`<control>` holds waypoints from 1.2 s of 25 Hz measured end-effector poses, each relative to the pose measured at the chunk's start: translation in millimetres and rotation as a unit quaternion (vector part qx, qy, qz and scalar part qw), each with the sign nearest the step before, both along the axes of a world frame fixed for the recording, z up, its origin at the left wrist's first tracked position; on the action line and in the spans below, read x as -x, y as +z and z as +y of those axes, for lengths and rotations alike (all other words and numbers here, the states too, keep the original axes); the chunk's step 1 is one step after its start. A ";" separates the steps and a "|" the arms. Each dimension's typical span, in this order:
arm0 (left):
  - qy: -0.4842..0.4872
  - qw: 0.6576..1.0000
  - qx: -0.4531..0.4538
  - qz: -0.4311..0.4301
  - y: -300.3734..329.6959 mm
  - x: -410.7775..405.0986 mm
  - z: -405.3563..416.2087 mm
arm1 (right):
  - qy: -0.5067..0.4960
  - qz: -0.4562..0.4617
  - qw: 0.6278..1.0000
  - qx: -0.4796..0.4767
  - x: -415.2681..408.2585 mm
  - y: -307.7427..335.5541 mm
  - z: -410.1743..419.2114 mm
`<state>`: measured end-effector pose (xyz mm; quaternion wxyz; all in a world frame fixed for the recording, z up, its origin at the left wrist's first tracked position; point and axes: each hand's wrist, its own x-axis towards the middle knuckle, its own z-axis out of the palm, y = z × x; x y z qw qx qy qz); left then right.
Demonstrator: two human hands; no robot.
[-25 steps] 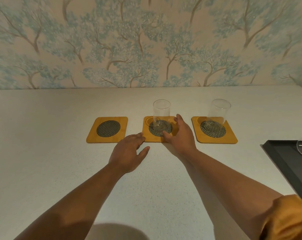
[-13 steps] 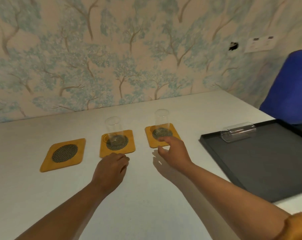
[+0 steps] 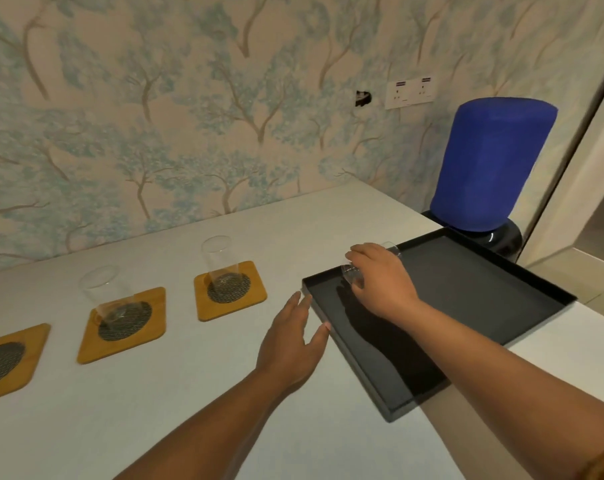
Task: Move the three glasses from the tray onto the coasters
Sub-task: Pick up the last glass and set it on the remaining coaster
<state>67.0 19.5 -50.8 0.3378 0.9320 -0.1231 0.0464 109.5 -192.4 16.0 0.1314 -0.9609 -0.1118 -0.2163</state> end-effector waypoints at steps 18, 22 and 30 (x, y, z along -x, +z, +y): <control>0.003 1.000 -0.015 -0.015 -13.2 -10.4 -24.0 | 0.059 0.088 0.962 0.252 -73.4 -4.4 -57.2; 0.004 1.000 -0.013 -0.010 -12.6 -9.7 -23.0 | 0.060 0.061 0.969 0.232 -68.4 -7.0 -57.7; 0.013 1.000 0.001 0.023 5.2 3.4 19.4 | 0.113 -0.023 0.990 0.086 -33.2 10.3 -3.7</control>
